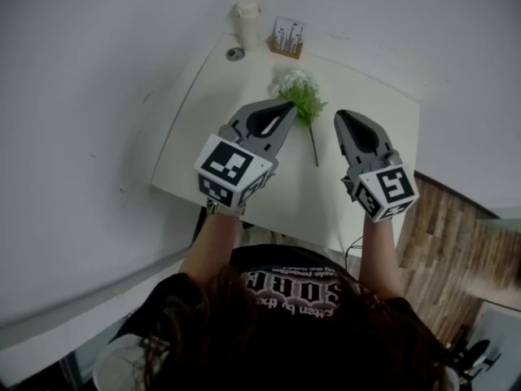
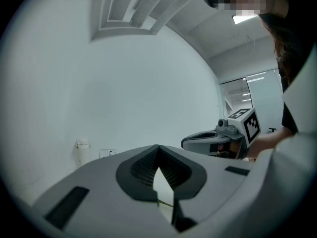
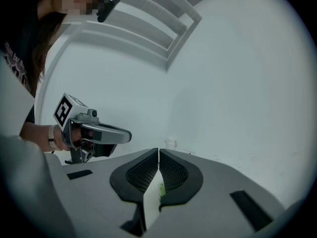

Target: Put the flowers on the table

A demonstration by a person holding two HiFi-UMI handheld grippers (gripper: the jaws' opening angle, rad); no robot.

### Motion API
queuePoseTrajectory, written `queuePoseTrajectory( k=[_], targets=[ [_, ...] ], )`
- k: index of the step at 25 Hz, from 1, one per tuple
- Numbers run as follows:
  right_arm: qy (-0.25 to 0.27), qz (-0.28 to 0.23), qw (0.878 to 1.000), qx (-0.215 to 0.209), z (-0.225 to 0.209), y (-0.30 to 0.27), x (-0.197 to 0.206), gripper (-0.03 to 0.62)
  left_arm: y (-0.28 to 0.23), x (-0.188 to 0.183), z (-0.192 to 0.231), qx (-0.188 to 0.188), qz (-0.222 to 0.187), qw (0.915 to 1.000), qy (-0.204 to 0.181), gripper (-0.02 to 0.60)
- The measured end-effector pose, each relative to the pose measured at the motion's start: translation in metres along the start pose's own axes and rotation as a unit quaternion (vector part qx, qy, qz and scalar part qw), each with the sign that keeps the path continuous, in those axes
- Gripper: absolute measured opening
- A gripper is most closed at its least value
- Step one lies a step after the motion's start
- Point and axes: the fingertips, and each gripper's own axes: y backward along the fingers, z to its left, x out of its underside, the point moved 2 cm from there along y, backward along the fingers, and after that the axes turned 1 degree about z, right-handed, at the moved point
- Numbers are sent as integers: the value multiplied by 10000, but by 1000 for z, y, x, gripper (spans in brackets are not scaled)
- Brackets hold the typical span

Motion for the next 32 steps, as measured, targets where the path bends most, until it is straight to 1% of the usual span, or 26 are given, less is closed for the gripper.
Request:
queuePoseTrajectory(
  k=[9, 13, 17, 22, 26, 32],
  targets=[
    [-86, -98, 9999, 88, 11, 35, -5, 34, 15, -5, -35, -133, -111, 9998, -55, 2],
    [26, -135, 9999, -8, 18, 49, -3, 34, 21, -3, -50, -188, -90, 9997, -107, 2],
    [37, -148, 9999, 0, 20, 64, -3, 33, 27, -5, -64, -270, -137, 9995, -100, 2],
    [57, -212, 9998, 18, 20, 81, -3, 32, 34, -3, -78, -347, -85, 9992, -152, 2],
    [1, -206, 9998, 51, 20, 90, -2, 31, 36, -8, -86, -418, -172, 9987, -246, 2],
    [-98, -149, 9998, 129, 14, 99, -1, 31, 33, -11, -96, -439, -172, 9983, -346, 2]
  ],
)
